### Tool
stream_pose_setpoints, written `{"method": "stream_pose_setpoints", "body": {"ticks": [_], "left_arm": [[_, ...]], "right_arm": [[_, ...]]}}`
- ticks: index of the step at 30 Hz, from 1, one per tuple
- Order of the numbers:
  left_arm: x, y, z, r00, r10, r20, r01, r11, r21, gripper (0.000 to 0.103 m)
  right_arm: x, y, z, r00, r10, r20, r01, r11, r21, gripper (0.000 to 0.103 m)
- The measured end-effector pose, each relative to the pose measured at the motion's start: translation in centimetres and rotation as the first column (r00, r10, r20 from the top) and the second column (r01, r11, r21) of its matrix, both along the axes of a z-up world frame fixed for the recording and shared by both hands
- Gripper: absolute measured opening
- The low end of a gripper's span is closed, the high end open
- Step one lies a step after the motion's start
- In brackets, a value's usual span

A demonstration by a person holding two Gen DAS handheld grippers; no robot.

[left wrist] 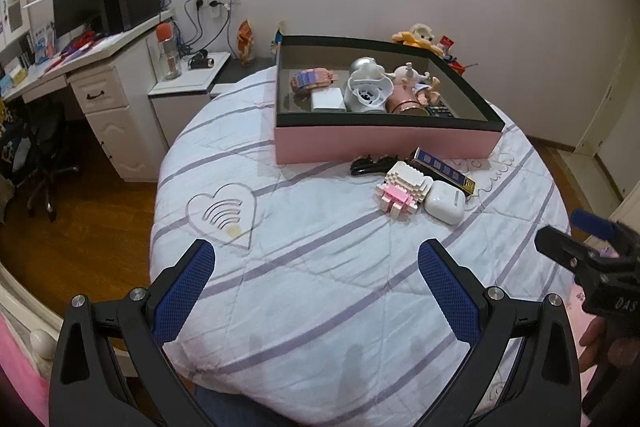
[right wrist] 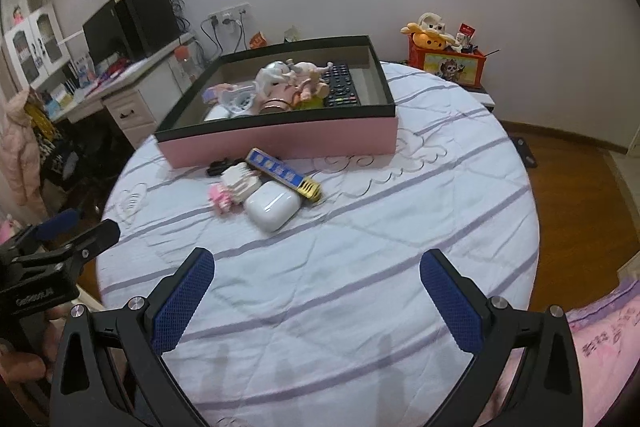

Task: Organize rigid objects
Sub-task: 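Move both tools back toward the items in front of the box, then grasp the white block figure with the left tool while the right tool grasps the blue-gold box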

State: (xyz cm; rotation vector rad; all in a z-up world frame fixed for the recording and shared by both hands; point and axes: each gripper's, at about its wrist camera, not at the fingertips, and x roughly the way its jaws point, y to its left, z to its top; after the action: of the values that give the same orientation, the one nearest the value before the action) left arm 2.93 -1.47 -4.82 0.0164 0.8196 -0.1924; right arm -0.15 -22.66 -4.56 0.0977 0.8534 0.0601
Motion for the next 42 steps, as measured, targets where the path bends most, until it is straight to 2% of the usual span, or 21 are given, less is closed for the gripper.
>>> {"method": "stream_pose_setpoints", "body": {"ticks": [7,11,15,20,23,27,31,32,37,42], "left_arm": [[3.0,-2.9,-1.8,0.999,-0.049,-0.022,0.05,0.998,0.036,0.103],[4.9,-4.4,-3.0,0.996,-0.069,-0.048,0.071,0.997,0.04,0.103],[5.9,-4.8,-3.8,0.995,-0.07,-0.066,0.073,0.997,0.04,0.103],[6.6,-4.4,-4.4,0.994,-0.071,-0.078,0.073,0.997,0.028,0.103],[7.0,-4.5,-4.6,0.994,-0.077,-0.082,0.08,0.996,0.029,0.103],[7.4,-4.9,-4.8,0.992,-0.096,-0.087,0.099,0.995,0.028,0.103],[7.8,-5.3,-5.3,0.989,-0.109,-0.1,0.112,0.993,0.026,0.103],[7.9,-5.3,-5.4,0.988,-0.111,-0.104,0.114,0.993,0.024,0.103],[8.1,-5.6,-5.6,0.986,-0.124,-0.108,0.126,0.992,0.01,0.103],[8.4,-6.5,-5.5,0.984,-0.143,-0.106,0.143,0.99,-0.003,0.103]], "right_arm": [[3.4,-0.2,-0.6,0.999,0.034,-0.016,-0.035,0.998,-0.049,0.102],[5.1,0.0,-1.4,0.997,0.067,-0.032,-0.068,0.996,-0.054,0.091],[7.1,0.4,-2.1,0.992,0.115,-0.057,-0.118,0.992,-0.042,0.073],[9.7,1.6,-3.1,0.978,0.191,-0.083,-0.195,0.98,-0.044,0.066],[11.1,2.2,-3.8,0.966,0.229,-0.118,-0.236,0.97,-0.052,0.057],[12.4,2.8,-4.5,0.951,0.272,-0.15,-0.283,0.958,-0.055,0.05],[13.5,3.9,-5.5,0.929,0.31,-0.201,-0.334,0.938,-0.096,0.04],[13.6,4.1,-5.9,0.924,0.321,-0.209,-0.347,0.932,-0.102,0.039],[12.4,3.4,-5.6,0.926,0.323,-0.194,-0.343,0.936,-0.079,0.017],[10.2,0.2,-5.3,0.951,0.264,-0.158,-0.261,0.964,0.04,0.015]]}}
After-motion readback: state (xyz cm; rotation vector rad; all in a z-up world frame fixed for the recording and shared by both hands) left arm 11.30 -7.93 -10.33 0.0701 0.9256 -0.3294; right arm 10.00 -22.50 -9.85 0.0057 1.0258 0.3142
